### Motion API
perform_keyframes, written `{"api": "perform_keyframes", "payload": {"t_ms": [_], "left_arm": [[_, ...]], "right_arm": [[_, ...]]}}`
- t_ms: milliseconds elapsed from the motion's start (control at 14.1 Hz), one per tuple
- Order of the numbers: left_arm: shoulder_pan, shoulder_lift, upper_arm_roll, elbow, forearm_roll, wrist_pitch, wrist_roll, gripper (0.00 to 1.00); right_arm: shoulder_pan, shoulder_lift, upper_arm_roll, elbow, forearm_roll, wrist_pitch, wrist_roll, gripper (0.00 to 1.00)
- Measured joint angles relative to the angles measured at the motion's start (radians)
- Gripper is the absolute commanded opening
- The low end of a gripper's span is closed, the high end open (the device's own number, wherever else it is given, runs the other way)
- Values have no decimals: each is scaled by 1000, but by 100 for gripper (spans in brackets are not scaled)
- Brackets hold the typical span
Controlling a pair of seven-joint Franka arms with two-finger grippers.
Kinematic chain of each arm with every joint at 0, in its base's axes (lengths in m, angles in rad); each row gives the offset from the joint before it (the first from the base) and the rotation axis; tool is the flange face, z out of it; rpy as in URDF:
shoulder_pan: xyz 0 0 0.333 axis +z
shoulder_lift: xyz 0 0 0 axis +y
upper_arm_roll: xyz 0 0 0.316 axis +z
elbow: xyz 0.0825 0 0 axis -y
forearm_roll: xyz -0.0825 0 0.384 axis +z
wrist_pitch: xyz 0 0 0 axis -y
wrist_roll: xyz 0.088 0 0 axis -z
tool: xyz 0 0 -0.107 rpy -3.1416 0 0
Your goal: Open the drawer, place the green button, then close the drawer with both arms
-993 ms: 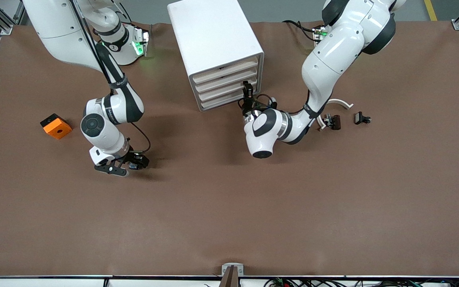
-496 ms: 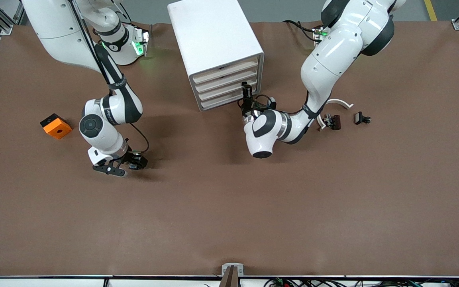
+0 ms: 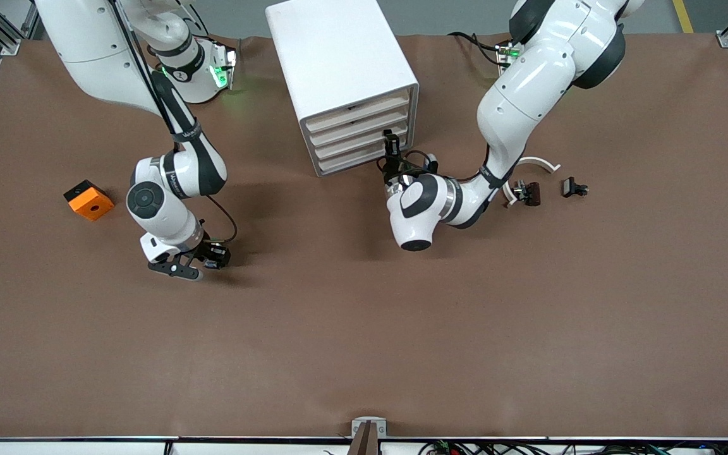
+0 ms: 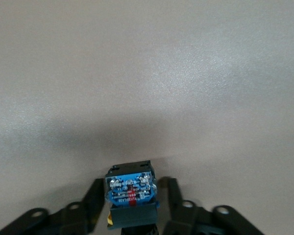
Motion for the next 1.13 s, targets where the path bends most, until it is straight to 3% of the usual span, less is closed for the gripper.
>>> {"api": "perform_keyframes", "payload": {"t_ms": [426,638,851,1135], "left_arm": [[46,0,16,22,-2,-4,-3,14],[88,0,26,46,-2,-3,-3,14],[113,0,46,69,-2,-3,-3,15],[137,0,83,127,-2,-2,-1,15]], "right_arm": [[0,-12,0,24,0,-44,9,0],[0,-68,0,103,1,-249,29,0],[15,-159,11,178,1,-463,175,0],[153,-242,27,214,14,-582,477,0]]}}
